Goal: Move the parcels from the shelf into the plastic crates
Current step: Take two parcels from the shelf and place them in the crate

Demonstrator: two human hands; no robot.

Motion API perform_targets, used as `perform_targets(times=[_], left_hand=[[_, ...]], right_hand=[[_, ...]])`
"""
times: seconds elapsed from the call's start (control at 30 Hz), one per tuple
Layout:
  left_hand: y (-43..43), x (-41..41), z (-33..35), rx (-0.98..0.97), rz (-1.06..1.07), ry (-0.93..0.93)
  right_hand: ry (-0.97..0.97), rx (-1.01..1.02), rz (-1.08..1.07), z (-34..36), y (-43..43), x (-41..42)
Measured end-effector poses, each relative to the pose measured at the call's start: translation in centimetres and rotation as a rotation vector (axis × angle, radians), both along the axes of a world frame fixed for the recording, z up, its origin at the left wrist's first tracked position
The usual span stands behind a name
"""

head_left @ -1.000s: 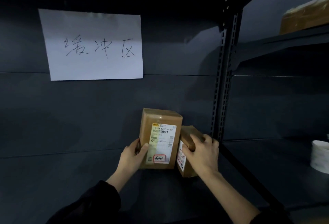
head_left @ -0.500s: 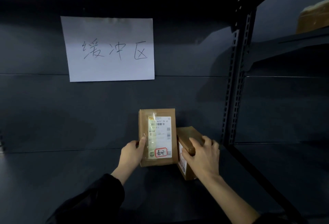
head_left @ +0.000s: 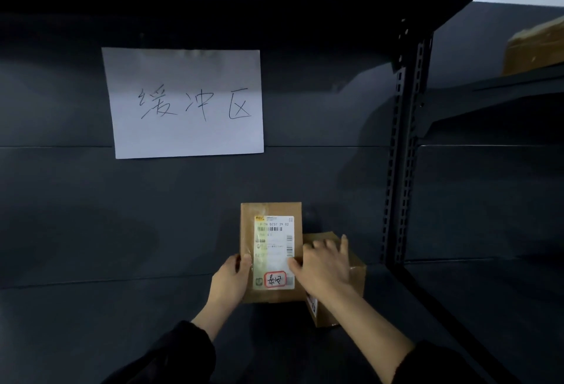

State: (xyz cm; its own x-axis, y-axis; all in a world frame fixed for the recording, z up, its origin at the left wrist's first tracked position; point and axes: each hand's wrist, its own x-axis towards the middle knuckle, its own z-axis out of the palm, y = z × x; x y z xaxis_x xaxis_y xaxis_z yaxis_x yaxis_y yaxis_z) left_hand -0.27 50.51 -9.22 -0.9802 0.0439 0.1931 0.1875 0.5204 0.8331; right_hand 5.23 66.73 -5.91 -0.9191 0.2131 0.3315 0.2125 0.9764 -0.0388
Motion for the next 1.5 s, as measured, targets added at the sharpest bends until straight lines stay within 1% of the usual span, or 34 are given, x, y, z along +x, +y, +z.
perform_targets(times=[0.1,0.2,0.3,0.4,0.47,0.6,0.77,0.83,1.0,1.1,1.2,1.27,1.37,1.5], left_hand=[[-0.2,0.6,0.2,0.002,-0.021,0.069],[-1.0,1.4,0.4,-0.011,-0.034,0.135],[-2.0,2.5,0.9,-0.001,-0.052,0.188],[-2.9,3.2,1.5,-0.06,-0.029,0.246],[-3.3,3.3,1.8,-0.087,-0.003,0.253],[-3.5,3.3,1.6,-0.089,0.011,0.192],[-3.4,4.0,1.1,-0.069,-0.023,0.086],[-3.4,4.2,1.1,-0.04,-0.032,0.068],[-3.3,4.5,1.1,-0.027,-0.049,0.056],[-3.5,4.6,1.1,-0.012,-0.026,0.048],[-3.8,4.6,1.3,0.027,0.014,0.018],[-3.8,4.4,1.2,0.095,0.016,-0.037],[-3.5,4.1,0.9,0.233,-0.062,-0.126],[-2.5,3.9,0.5,0.353,-0.148,-0.199]], right_hand=[[0.012,-0.045,0.041,0.3,-0.6,-0.2],[0.109,-0.123,0.099,0.4,-1.1,0.5],[0.168,-0.171,0.132,0.6,-1.8,1.3],[0.171,-0.265,0.155,0.5,-2.4,1.8],[0.163,-0.323,0.166,0.3,-2.8,1.9],[0.148,-0.318,0.16,0.0,-3.6,1.8],[0.132,-0.138,0.137,-0.7,-3.6,2.1],[0.148,-0.123,0.141,-0.9,-3.4,2.2],[0.174,-0.163,0.198,-0.6,-3.2,2.6],[0.277,-0.225,0.229,0.2,-2.2,3.2],[0.364,-0.261,0.157,1.1,0.5,3.5],[0.321,-0.313,0.065,1.4,2.7,3.7],[0.193,-0.392,-0.05,1.0,5.4,4.0],[0.076,-0.443,-0.08,0.0,5.8,4.0]])
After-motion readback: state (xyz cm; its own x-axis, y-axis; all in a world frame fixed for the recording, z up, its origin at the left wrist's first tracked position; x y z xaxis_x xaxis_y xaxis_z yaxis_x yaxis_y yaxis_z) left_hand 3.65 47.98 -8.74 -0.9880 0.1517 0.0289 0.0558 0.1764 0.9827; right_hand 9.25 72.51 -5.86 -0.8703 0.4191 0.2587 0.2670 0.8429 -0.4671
